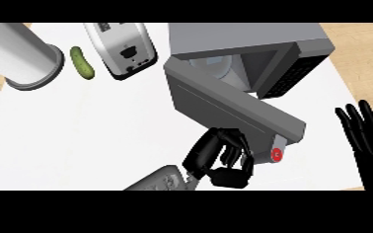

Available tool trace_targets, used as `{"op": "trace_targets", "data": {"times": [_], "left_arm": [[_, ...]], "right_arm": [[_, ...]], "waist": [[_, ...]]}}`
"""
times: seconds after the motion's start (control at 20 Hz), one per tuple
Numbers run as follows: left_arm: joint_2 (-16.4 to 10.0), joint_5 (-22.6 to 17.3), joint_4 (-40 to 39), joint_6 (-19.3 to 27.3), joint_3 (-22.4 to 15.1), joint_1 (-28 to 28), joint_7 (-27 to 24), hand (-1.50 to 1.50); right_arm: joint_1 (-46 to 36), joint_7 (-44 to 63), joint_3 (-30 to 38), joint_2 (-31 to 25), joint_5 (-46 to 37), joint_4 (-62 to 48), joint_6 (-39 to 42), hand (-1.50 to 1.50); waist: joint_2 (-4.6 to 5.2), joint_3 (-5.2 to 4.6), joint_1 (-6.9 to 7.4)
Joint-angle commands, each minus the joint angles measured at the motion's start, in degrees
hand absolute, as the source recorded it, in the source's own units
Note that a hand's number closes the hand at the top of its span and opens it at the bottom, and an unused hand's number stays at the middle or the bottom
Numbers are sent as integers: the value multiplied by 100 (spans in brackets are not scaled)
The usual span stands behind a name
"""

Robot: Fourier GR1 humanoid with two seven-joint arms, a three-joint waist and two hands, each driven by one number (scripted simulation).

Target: Pick up the milk, place it into the microwave and close the microwave

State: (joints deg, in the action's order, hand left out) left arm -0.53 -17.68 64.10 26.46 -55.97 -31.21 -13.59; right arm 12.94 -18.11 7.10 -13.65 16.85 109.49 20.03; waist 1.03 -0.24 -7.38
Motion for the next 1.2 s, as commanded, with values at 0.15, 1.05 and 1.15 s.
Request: {"op": "trace_targets", "data": {"times": [0.15, 1.05, 1.15], "left_arm": [[51, -818, -311, 507, 56, -813, -221, 150], [54, -2529, -1332, 820, 1313, -2004, -880, 150], [54, -2658, -1463, 795, 1412, -2234, -912, 150]], "right_arm": [[-113, 412, -182, -285, 422, 467, 395, -150], [-369, 969, -100, -610, 1394, 926, 567, -150], [-417, 1015, -69, -636, 1473, 976, 542, -150]], "waist": [[73, -8, -372], [310, -20, -945], [302, -13, -993]]}}
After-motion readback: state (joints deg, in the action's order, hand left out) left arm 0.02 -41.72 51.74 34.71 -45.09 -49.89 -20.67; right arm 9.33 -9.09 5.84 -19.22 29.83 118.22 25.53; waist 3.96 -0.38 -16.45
